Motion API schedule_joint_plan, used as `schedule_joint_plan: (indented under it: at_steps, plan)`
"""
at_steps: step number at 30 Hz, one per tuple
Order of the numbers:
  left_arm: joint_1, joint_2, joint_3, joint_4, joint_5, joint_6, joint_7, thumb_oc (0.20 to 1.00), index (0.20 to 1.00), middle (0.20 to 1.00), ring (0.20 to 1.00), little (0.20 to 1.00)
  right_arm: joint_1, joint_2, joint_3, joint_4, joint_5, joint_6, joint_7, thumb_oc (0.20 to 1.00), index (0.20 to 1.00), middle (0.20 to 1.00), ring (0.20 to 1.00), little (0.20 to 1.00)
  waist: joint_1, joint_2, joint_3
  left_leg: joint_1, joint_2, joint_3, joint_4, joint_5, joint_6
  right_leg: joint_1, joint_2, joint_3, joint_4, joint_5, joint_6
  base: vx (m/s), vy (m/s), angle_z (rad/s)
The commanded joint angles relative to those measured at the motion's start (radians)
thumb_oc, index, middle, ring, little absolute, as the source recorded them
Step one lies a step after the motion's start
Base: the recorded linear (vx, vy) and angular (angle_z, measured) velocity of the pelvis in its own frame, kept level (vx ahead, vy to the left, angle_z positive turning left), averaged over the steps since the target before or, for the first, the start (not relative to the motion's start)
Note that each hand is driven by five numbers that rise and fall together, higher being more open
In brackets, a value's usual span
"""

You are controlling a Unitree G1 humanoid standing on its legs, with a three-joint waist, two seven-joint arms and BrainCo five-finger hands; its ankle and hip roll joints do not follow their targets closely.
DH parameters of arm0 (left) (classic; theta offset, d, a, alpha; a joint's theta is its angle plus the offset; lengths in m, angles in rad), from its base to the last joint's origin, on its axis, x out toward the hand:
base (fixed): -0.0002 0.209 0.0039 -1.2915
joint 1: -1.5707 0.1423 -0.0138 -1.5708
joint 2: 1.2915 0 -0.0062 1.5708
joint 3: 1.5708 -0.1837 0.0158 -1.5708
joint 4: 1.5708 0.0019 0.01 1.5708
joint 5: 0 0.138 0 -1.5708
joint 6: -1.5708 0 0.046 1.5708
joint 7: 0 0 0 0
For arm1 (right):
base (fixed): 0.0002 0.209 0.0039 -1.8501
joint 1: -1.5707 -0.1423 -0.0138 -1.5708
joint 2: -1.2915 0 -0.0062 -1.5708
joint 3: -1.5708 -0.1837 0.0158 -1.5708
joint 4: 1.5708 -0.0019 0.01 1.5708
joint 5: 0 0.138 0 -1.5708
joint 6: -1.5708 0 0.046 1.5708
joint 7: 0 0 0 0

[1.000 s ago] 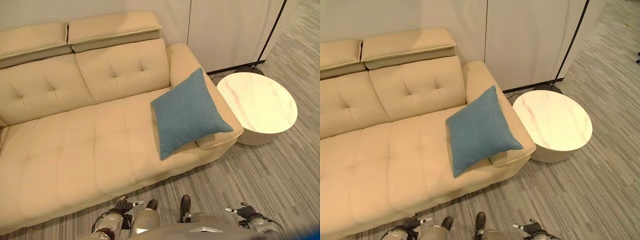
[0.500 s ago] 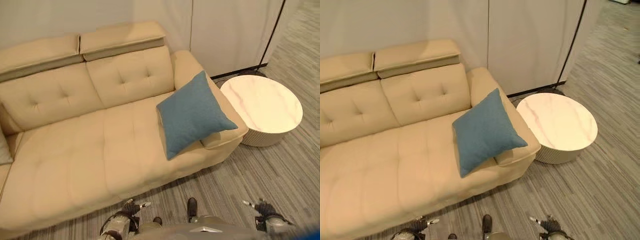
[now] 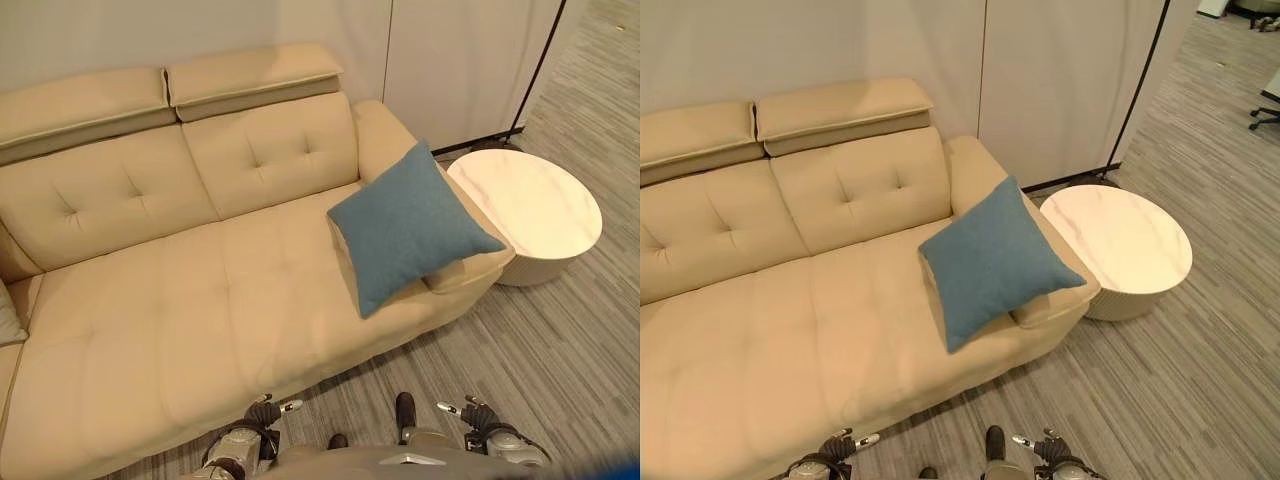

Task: Pick up all the scattered cushions and arrange them neatly on the sofa.

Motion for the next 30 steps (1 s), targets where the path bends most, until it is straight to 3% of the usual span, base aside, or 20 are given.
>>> schedule_joint_plan:
  at_steps: [1,5,9,13,14,15,17,18,20,21,22,25,30]
  plan:
    - [0.008,0.018,0.037,0.015,-0.014,-0.01,0.007,1.0,1.0,1.0,1.0,1.0,-0.005,-0.007,0.008,-0.032,-0.033,-0.022,0.003,1.0,1.0,1.0,1.0,1.0,0.021,-0.004,0.023,0.063,0.045,-0.162,-0.063,-0.022,-0.067,0.067,0.004,-0.035,0.04,-0.069,-0.029,0.15,-0.014,0.14]
    - [0.011,0.017,0.039,0.012,-0.025,-0.014,0.011,1.0,1.0,1.0,1.0,1.0,-0.011,-0.013,0.018,-0.046,-0.038,-0.018,0.005,1.0,1.0,1.0,1.0,1.0,-0.003,-0.002,0.041,0.114,0.046,-0.204,-0.077,-0.041,-0.063,-0.003,0.024,-0.044,-0.077,-0.025,-0.018,0.19,-0.043,-0.08]
    - [0.004,0.025,0.022,0.009,-0.024,-0.018,0.011,1.0,1.0,1.0,1.0,1.0,-0.006,-0.023,0.018,-0.05,-0.027,-0.023,0.003,1.0,1.0,1.0,1.0,1.0,-0.017,-0.009,0.037,0.149,0.063,-0.249,-0.081,-0.053,-0.085,0.001,0.037,0.004,-0.1,-0.018,-0.013,0.22,-0.132,0.46]
    - [0.012,0.025,0.002,0.027,-0.02,-0.026,0.006,1.0,1.0,1.0,1.0,1.0,-0.016,-0.031,-0.001,-0.033,-0.005,-0.034,-0.01,1.0,1.0,1.0,1.0,1.0,-0.018,-0.011,0.0,0.138,0.137,-0.287,-0.048,0.001,-0.14,0.034,0.057,-0.028,-0.074,-0.052,-0.041,0.27,-0.272,0.88]
    - [0.008,0.027,-0.008,0.023,-0.023,-0.024,0.002,1.0,1.0,1.0,1.0,1.0,-0.012,-0.03,-0.01,-0.031,0.002,-0.038,-0.014,1.0,1.0,1.0,1.0,1.0,-0.02,-0.016,-0.006,0.105,0.157,-0.301,0.008,0.055,-0.165,0.061,0.067,-0.038,-0.082,-0.068,-0.057,0.21,-0.298,0.57]
    - [0.002,0.027,-0.013,0.018,-0.025,-0.023,-0.003,1.0,1.0,1.0,1.0,1.0,-0.011,-0.031,-0.015,-0.032,0.007,-0.039,-0.018,1.0,1.0,1.0,1.0,1.0,-0.021,-0.021,-0.004,0.082,0.159,-0.302,0.041,0.074,-0.17,0.075,0.068,-0.042,-0.091,-0.074,-0.063,0.17,-0.28,0.59]
    - [-0.01,0.03,-0.018,-0.006,-0.031,-0.02,-0.006,1.0,1.0,1.0,1.0,1.0,-0.014,-0.039,-0.025,-0.036,0.017,-0.042,-0.028,1.0,1.0,1.0,1.0,1.0,-0.022,-0.038,0.008,0.007,0.156,-0.282,0.142,0.125,-0.179,0.103,0.058,-0.054,-0.113,-0.077,-0.071,0.11,-0.197,0.64]
    - [-0.022,0.026,-0.022,-0.026,-0.039,-0.024,-0.006,1.0,1.0,1.0,1.0,1.0,-0.013,-0.046,-0.039,-0.021,0.027,-0.043,-0.034,1.0,1.0,1.0,1.0,1.0,-0.014,-0.056,0.022,-0.061,0.128,-0.229,0.145,0.095,-0.162,0.148,0.044,-0.073,-0.151,-0.086,-0.076,0.09,-0.164,0.54]
    - [-0.026,0.024,-0.023,-0.029,-0.036,-0.025,-0.007,1.0,1.0,1.0,1.0,1.0,-0.009,-0.047,-0.044,-0.018,0.027,-0.044,-0.033,1.0,1.0,1.0,1.0,1.0,-0.014,-0.058,0.022,-0.078,0.118,-0.194,0.108,0.073,-0.157,0.16,0.037,-0.086,-0.165,-0.089,-0.075,0.09,-0.078,0.6]
    - [-0.03,0.024,-0.026,-0.03,-0.033,-0.023,-0.008,1.0,1.0,1.0,1.0,1.0,-0.004,-0.049,-0.051,-0.014,0.028,-0.044,-0.033,1.0,1.0,1.0,1.0,1.0,-0.017,-0.059,0.02,-0.093,0.11,-0.15,0.071,0.05,-0.151,0.176,0.031,-0.098,-0.181,-0.093,-0.073,0.14,-0.007,0.44]
    - [-0.031,0.029,-0.033,-0.031,-0.023,-0.02,-0.006,1.0,1.0,1.0,1.0,1.0,0.005,-0.054,-0.06,0.002,0.025,-0.038,-0.043,1.0,1.0,1.0,1.0,1.0,-0.02,-0.045,0.014,-0.131,0.091,-0.043,-0.006,0.054,-0.15,0.21,0.032,-0.127,-0.208,-0.103,-0.07,0.22,0.061,0.42]
    - [-0.007,0.023,-0.02,-0.011,-0.027,-0.024,-0.004,1.0,1.0,1.0,1.0,1.0,0.007,-0.037,-0.046,0.012,0.017,-0.039,-0.034,1.0,1.0,1.0,1.0,1.0,-0.011,-0.035,-0.008,-0.064,0.072,-0.083,-0.067,0.043,-0.134,0.235,0.043,-0.111,-0.212,-0.103,-0.066,0.14,0.114,0.07]
    - [0.028,0.023,0.01,0.02,-0.023,-0.018,-0.001,1.0,1.0,1.0,1.0,1.0,0.006,-0.021,-0.021,0.015,-0.004,-0.036,-0.022,1.0,1.0,1.0,1.0,1.0,0.011,-0.025,-0.022,0.022,0.066,-0.074,-0.11,0.036,-0.11,0.259,0.037,-0.082,-0.195,-0.104,-0.06,0.08,0.182,-0.39]
